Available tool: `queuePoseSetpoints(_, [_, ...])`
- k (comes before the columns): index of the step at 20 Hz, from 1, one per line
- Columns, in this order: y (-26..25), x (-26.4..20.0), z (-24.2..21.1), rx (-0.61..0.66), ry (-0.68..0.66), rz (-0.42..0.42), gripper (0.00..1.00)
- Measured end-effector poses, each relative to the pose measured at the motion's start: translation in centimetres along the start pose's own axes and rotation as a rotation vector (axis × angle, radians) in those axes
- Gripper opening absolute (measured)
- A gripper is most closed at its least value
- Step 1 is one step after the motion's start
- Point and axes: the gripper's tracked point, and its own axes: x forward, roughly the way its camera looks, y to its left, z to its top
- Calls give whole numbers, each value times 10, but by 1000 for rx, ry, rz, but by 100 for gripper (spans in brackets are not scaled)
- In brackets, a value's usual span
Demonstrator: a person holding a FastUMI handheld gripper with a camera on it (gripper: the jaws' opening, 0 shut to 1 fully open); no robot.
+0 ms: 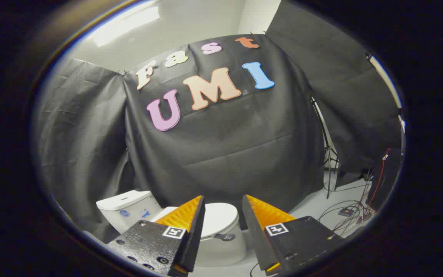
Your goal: Open the toilet lid.
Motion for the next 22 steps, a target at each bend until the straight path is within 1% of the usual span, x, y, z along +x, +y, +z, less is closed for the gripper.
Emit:
queuePoseSetpoints(14, [-3, 5, -4, 20, 22, 6, 61])
queuePoseSetpoints(18, [-9, 6, -7, 68, 16, 2, 61])
queuePoseSetpoints(22, [-20, 12, -13, 151, 16, -19, 61])
